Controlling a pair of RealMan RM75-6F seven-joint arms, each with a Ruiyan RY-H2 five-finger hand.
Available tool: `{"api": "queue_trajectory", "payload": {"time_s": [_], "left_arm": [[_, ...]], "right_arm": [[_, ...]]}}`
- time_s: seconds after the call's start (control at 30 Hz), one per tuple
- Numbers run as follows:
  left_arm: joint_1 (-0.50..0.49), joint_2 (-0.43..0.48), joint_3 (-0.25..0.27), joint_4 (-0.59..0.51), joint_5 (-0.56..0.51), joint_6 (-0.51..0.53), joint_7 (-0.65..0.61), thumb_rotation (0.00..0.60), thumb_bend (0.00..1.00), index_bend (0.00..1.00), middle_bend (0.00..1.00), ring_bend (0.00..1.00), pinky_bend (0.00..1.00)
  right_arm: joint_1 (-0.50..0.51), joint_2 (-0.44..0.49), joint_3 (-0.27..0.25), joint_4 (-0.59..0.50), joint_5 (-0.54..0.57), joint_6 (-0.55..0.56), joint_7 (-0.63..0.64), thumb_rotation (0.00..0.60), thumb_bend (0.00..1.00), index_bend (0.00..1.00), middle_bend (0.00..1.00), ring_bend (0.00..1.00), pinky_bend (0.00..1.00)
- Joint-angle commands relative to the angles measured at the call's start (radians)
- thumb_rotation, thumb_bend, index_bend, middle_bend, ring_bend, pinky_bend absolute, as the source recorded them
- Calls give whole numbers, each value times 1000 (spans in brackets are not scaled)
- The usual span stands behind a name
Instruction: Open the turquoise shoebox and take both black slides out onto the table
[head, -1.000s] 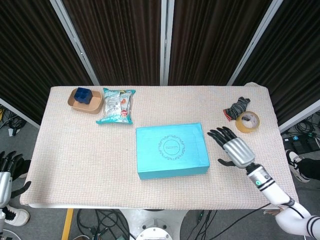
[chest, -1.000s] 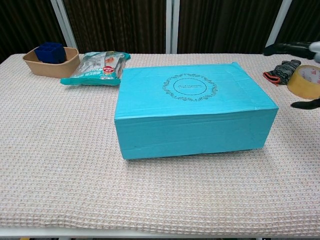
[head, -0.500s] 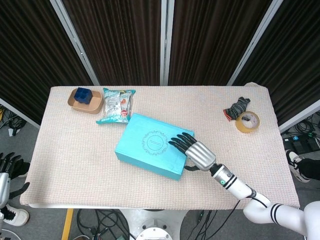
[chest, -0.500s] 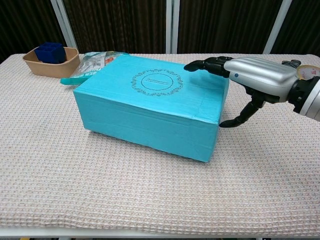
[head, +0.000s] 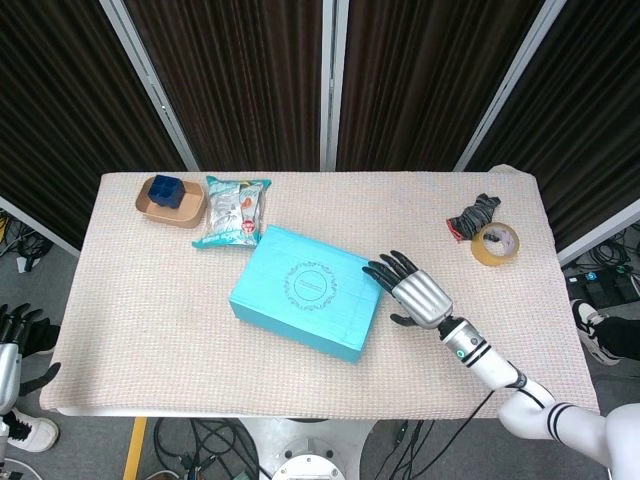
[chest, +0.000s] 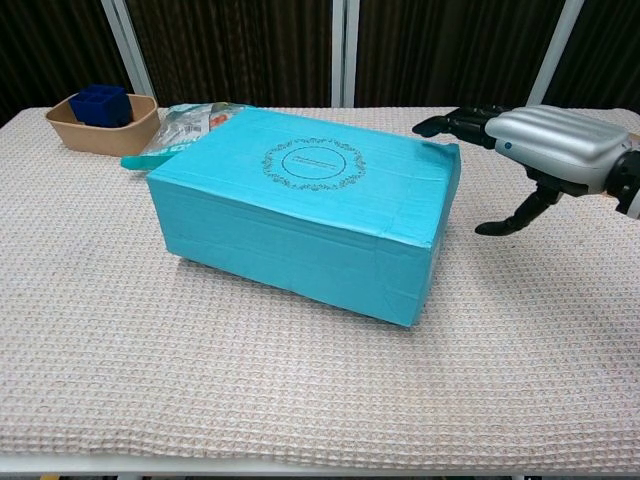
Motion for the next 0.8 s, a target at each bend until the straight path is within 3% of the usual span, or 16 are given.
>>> {"api": "queue_trajectory", "payload": {"time_s": [0.03,0.33,0.53,0.67,0.8], "left_arm": [[0,1,-1,3,-3,-2,-8,600,159,184,110,13,84],[9,-10,1,18,-8,1,-29,600,159,184,110,13,84],[12,-13,0,27,-7,5,-39,600,159,184,110,13,84],[10,-15,1,28,-5,1,-38,600,159,184,110,13,84],[9,-15,-2,26,-3,3,-36,600,159,184,110,13,84]], "right_arm": [[14,-75,13,83,17,20,21,600,87,0,94,0,0],[34,-219,-11,295,-34,137,94,600,128,74,115,0,0],[41,-262,-42,393,-59,188,181,600,454,257,216,51,1],[47,-252,-32,358,-21,152,278,600,593,299,255,90,15],[56,-205,-9,257,36,94,405,600,604,299,263,93,19]]}}
